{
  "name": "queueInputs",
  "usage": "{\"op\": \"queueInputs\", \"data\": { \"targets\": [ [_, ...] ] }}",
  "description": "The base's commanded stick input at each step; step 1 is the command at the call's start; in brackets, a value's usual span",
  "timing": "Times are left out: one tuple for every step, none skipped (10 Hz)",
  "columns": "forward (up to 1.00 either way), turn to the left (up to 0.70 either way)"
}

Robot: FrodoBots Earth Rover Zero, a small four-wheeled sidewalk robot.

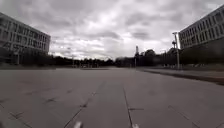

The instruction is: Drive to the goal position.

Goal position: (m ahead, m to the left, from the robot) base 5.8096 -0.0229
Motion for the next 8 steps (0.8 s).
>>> {"op": "queueInputs", "data": {
  "targets": [
    [0.7, 0.0],
    [0.7, 0.0],
    [0.7, 0.0],
    [0.7, 0.0],
    [0.7, 0.0],
    [0.7, 0.0],
    [0.7, 0.0],
    [0.7, 0.0]
  ]
}}
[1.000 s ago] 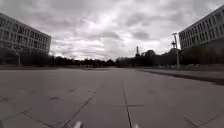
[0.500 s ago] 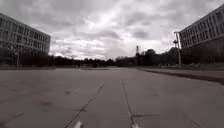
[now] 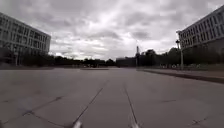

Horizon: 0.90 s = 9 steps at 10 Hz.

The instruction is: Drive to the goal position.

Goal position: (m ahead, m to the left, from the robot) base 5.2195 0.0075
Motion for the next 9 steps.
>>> {"op": "queueInputs", "data": {
  "targets": [
    [0.7, 0.0],
    [0.7, 0.0],
    [0.7, 0.0],
    [0.7, 0.0],
    [0.7, 0.0],
    [0.7, 0.0],
    [0.7, 0.0],
    [0.7, 0.0],
    [0.7, 0.0]
  ]
}}
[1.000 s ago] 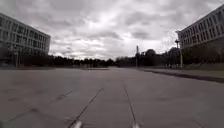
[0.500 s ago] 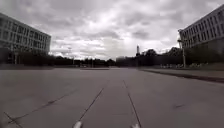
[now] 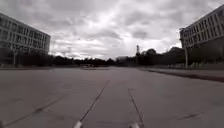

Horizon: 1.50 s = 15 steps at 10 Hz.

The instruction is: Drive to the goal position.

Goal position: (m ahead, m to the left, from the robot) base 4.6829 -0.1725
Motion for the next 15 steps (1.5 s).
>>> {"op": "queueInputs", "data": {
  "targets": [
    [0.7, 0.0],
    [0.7, 0.0],
    [0.7, 0.0],
    [0.7, 0.0],
    [0.7, 0.0],
    [0.7, 0.0],
    [0.7, 0.0],
    [0.7, 0.0],
    [0.7, 0.0],
    [0.7, 0.0],
    [0.7, 0.0],
    [0.7, 0.0],
    [0.7, 0.0],
    [0.7, 0.0],
    [0.7, 0.0]
  ]
}}
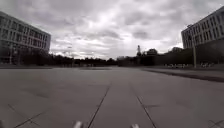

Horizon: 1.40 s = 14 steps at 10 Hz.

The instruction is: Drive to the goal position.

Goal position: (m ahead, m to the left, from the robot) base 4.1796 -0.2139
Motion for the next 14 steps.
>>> {"op": "queueInputs", "data": {
  "targets": [
    [0.7, 0.0],
    [0.7, 0.0],
    [0.7, 0.0],
    [0.7, 0.0],
    [0.7, 0.0],
    [0.7, 0.0],
    [0.7, 0.0],
    [0.7, 0.0],
    [0.7, 0.0],
    [0.7, 0.0],
    [0.59, 0.0],
    [0.27, 0.0],
    [0.0, 0.0],
    [0.0, 0.0]
  ]
}}
